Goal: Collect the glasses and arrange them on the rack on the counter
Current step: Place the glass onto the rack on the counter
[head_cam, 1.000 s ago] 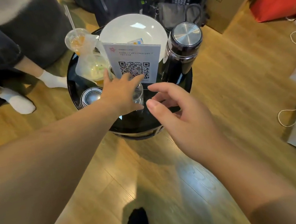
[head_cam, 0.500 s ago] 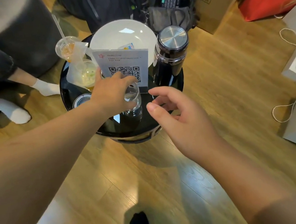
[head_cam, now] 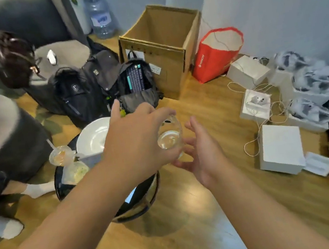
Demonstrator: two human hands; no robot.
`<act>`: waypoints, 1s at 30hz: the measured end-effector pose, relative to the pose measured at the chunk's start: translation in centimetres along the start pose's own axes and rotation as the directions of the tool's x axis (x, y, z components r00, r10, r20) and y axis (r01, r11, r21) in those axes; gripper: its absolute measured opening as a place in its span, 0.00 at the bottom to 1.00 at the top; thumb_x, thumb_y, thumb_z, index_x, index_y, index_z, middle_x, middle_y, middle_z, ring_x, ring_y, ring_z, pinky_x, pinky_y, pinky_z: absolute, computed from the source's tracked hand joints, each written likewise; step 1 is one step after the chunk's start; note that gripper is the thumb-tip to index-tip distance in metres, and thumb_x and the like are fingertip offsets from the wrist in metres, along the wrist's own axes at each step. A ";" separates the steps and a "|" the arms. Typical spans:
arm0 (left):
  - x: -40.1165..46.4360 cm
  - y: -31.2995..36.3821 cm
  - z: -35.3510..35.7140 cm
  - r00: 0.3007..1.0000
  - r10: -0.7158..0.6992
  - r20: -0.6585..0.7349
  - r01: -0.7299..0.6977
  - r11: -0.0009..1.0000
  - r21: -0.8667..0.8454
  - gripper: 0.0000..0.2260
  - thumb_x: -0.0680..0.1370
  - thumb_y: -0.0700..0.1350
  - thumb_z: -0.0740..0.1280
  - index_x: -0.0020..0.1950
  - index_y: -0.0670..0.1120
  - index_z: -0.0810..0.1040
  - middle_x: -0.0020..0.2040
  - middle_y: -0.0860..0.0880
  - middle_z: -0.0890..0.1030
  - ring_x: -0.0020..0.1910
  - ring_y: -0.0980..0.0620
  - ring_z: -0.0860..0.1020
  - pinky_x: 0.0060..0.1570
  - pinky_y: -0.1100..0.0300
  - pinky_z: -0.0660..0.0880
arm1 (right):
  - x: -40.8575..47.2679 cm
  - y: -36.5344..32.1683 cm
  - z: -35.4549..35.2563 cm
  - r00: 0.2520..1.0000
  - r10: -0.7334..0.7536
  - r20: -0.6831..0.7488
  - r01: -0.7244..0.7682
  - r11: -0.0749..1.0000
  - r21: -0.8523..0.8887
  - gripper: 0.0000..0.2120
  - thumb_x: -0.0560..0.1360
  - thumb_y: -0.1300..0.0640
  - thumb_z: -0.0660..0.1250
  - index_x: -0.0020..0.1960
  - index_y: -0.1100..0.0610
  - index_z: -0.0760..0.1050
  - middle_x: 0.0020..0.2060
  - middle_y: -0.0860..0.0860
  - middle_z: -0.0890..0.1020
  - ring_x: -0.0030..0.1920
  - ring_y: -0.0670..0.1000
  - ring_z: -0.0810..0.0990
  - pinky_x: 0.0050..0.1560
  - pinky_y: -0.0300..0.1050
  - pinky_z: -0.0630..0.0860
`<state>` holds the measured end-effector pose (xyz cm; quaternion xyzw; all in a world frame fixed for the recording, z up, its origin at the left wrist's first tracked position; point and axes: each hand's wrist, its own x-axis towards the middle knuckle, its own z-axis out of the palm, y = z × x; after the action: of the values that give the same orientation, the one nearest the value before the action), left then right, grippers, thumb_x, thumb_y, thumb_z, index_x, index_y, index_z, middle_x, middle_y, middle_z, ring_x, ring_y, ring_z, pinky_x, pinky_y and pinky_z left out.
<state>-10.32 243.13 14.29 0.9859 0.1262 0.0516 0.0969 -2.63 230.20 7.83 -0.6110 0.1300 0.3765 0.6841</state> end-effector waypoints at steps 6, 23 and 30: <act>-1.1 11.5 -11.1 0.973 0.227 -0.036 -0.230 0.967 -0.108 0.31 0.69 0.69 0.67 0.72 0.66 0.69 0.59 0.59 0.75 0.56 0.55 0.78 0.48 0.56 0.78 | -12.9 -7.8 -5.2 0.990 0.015 0.138 -0.073 0.904 0.422 0.20 0.83 0.41 0.65 0.61 0.56 0.80 0.51 0.58 0.88 0.49 0.57 0.88 0.48 0.54 0.82; -24.8 54.1 -28.6 0.424 0.905 -0.040 -0.861 0.389 -0.328 0.30 0.72 0.63 0.72 0.73 0.64 0.70 0.62 0.57 0.74 0.59 0.55 0.76 0.53 0.53 0.78 | -58.7 -6.2 -35.1 0.789 -0.486 -0.375 0.597 0.466 0.653 0.22 0.86 0.47 0.60 0.74 0.59 0.74 0.62 0.61 0.84 0.63 0.59 0.82 0.75 0.55 0.65; -40.8 71.3 -28.6 0.188 0.980 -0.069 -0.884 0.138 -0.446 0.33 0.71 0.62 0.74 0.75 0.62 0.71 0.62 0.58 0.75 0.57 0.57 0.76 0.57 0.52 0.78 | -77.3 3.1 -48.5 0.627 -0.428 -0.651 0.778 0.305 0.549 0.20 0.87 0.49 0.59 0.70 0.59 0.79 0.57 0.61 0.86 0.56 0.60 0.87 0.54 0.56 0.83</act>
<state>-36.22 169.96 53.59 0.8002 -0.5448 0.0053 0.2506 -43.79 157.32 44.21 -0.2969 0.1692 -0.1460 0.9284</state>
